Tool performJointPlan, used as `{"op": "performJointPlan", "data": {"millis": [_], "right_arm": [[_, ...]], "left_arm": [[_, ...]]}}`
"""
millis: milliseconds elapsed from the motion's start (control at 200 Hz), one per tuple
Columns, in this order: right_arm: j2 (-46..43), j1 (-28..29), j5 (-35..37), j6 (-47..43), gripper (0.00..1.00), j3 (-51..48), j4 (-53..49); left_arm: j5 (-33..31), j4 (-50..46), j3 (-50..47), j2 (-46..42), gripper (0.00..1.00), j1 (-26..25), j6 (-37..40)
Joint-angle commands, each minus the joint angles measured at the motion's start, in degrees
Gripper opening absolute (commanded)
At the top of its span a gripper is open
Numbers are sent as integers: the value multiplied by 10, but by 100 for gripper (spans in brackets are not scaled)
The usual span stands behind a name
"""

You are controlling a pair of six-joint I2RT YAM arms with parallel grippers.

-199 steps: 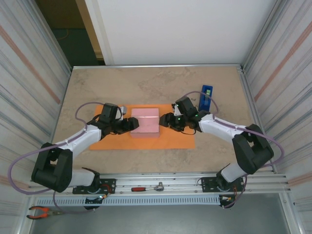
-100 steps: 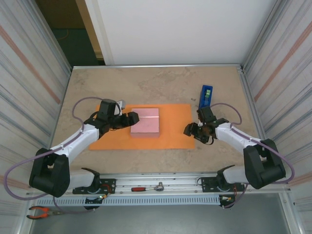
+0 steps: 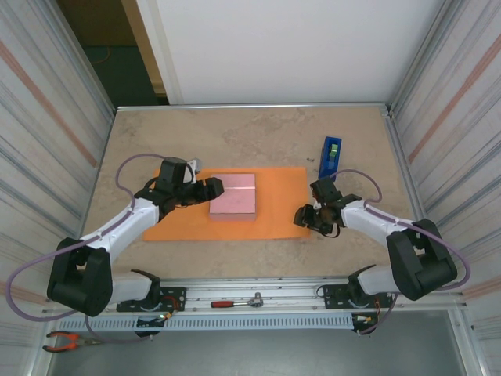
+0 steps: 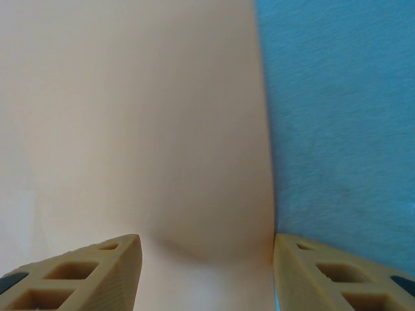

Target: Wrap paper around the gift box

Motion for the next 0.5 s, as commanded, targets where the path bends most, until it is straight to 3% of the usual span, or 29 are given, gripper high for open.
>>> {"op": "performJointPlan", "data": {"millis": [0, 256, 496], "right_arm": [[18, 24, -9, 9, 54, 17, 13], [26, 56, 1, 27, 56, 29, 46], [30, 14, -51, 7, 65, 18, 155]], "left_arm": [[-3, 6, 8, 2, 74, 0, 8], [1, 10, 10, 3, 75, 0, 8], [3, 15, 12, 4, 75, 0, 8]]}}
